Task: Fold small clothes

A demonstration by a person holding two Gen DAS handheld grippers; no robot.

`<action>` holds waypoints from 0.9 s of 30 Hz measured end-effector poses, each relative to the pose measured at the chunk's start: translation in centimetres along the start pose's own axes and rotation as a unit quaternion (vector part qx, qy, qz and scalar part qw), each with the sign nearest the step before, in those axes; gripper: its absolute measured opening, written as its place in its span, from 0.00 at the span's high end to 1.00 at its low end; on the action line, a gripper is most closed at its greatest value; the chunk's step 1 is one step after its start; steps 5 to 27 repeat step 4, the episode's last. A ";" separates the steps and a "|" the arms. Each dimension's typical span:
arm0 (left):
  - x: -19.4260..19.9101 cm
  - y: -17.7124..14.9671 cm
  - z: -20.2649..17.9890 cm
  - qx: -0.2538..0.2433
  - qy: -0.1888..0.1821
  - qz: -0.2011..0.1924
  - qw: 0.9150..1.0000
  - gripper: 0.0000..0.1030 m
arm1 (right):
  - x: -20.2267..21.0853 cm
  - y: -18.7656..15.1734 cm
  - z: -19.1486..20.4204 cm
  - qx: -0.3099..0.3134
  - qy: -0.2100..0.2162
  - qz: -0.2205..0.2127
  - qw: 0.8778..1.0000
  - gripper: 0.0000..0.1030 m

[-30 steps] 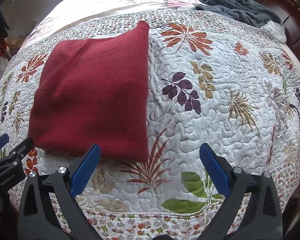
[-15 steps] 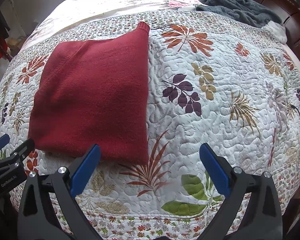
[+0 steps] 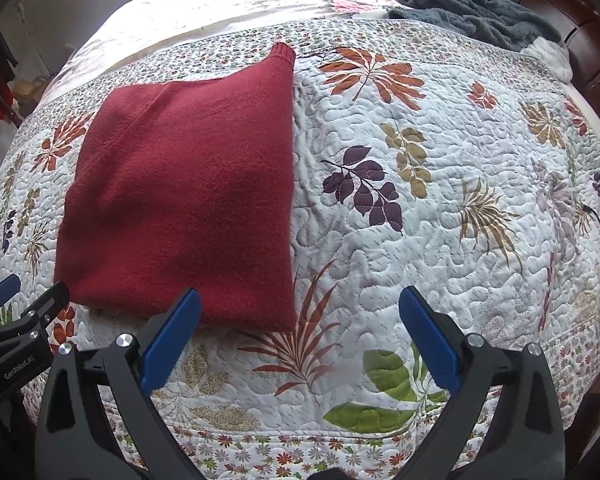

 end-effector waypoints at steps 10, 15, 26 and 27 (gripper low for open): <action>0.0 0.0 0.0 0.000 0.000 -0.001 1.000 0.08 | 0.0 0.0 0.0 -0.001 0.000 -0.001 1.000 0.05; 0.0 0.0 0.0 0.000 0.000 -0.001 1.000 0.08 | 0.0 0.0 0.0 -0.001 0.000 -0.001 1.000 0.05; 0.0 0.0 0.0 0.000 0.000 -0.001 1.000 0.08 | 0.0 0.0 0.0 -0.001 0.000 -0.001 1.000 0.05; 0.0 0.0 0.0 0.000 0.000 -0.001 1.000 0.08 | 0.0 0.0 0.0 -0.001 0.000 -0.001 1.000 0.05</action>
Point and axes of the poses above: each gripper's, at about its wrist camera, not at the fingertips, and x roughly against the way its jaws point, z to its left, y to its top, the point moved 2 cm from there along -x, roughly the way its jaws point, and after that the axes turned 11 degrees about -y, right-handed, at the moved point
